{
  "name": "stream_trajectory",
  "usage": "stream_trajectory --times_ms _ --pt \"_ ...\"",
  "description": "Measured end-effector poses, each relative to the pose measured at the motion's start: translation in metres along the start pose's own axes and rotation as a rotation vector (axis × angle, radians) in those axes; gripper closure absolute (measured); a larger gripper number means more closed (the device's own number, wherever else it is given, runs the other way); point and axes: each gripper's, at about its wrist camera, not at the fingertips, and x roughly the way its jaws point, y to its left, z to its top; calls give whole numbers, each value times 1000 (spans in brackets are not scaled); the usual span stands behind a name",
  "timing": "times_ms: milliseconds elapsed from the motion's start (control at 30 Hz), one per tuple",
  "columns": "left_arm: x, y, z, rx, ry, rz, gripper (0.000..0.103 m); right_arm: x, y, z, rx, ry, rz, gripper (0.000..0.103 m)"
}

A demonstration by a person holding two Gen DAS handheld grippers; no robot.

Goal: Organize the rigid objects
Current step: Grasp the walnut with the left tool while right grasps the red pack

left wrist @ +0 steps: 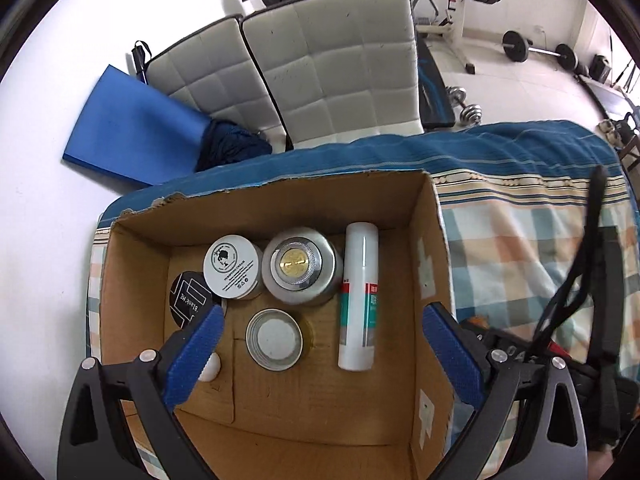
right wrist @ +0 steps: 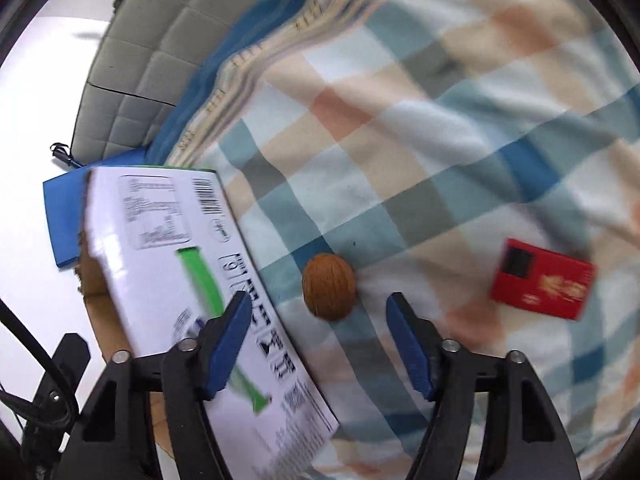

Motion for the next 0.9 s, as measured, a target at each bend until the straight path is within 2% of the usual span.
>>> stream_trajectory --times_ms 33,67,200,367,433,500,567,633,700,733,900 --pt "2 -1 1 1 3 2 2 9 -1 2 8 19 9 52" --pt "3 -1 2 5 5 6 2 16 -1 4 10 37 2 70" --pt "-5 -8 4 18 4 -10 2 24 0 0 -16 46 -28 69" --pt "-35 -31 3 46 -38 -88 2 -2 -3 -14 -128 47 -113 69" --pt "-42 -44 0 69 -38 -123 2 -7 -12 -16 -162 87 -139 68" --pt "-45 -56 -4 78 -29 -153 2 -19 -27 -15 -165 93 -137 60" --pt "-48 -67 -7 82 -27 -176 2 -43 -38 -12 -198 34 -169 47" --pt "-46 -79 -9 90 -26 -167 2 -62 -41 -10 -275 -18 -230 44" --pt "-36 -91 -12 102 -5 -138 2 -63 -42 -4 -349 -26 -295 44" --pt "-31 -96 -14 108 8 -124 2 -59 -44 2 -374 -20 -334 44" --pt "-7 -106 -23 126 69 -66 2 -16 -53 11 -450 86 -383 44"
